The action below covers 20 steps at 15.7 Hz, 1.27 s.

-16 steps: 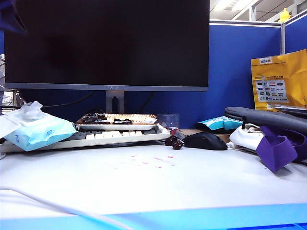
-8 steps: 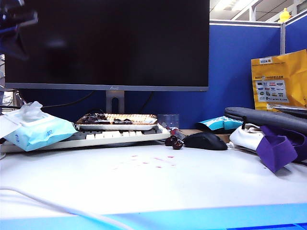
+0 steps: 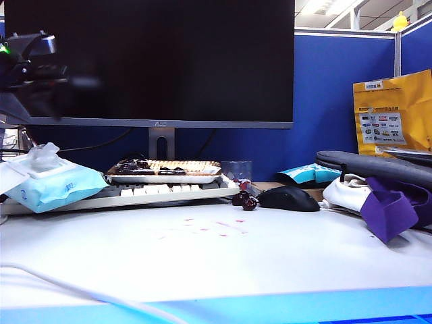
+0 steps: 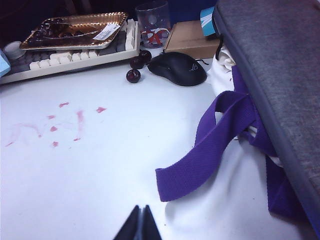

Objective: Pull out a wet wipe from the sky blue wet wipes packet and place it on the table.

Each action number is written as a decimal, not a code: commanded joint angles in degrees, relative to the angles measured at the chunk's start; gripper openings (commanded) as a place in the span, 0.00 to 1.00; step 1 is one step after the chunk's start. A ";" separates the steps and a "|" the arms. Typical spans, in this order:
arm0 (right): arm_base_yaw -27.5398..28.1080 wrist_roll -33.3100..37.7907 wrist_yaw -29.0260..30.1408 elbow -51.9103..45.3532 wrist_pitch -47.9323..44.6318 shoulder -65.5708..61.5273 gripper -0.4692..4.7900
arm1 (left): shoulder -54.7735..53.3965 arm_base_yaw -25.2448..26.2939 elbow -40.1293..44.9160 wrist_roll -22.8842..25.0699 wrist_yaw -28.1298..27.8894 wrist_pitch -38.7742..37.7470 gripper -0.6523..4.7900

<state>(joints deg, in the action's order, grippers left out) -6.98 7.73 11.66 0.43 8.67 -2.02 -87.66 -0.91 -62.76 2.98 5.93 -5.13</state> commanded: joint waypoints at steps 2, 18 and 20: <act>-0.02 0.13 -0.02 -0.07 0.07 0.02 0.09 | -2.19 -0.74 -1.46 0.00 -2.80 5.84 0.76; -0.02 0.13 0.00 -0.07 0.04 0.11 0.09 | -13.42 -1.09 -10.60 0.02 -10.25 -5.90 0.20; -0.02 0.13 0.00 -0.07 0.04 0.11 0.09 | -13.40 -1.09 -10.60 0.00 -10.25 -5.20 0.12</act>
<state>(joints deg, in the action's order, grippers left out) -6.98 7.73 11.64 0.43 8.67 -1.98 -101.23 -2.02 -73.10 3.03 -4.14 -11.40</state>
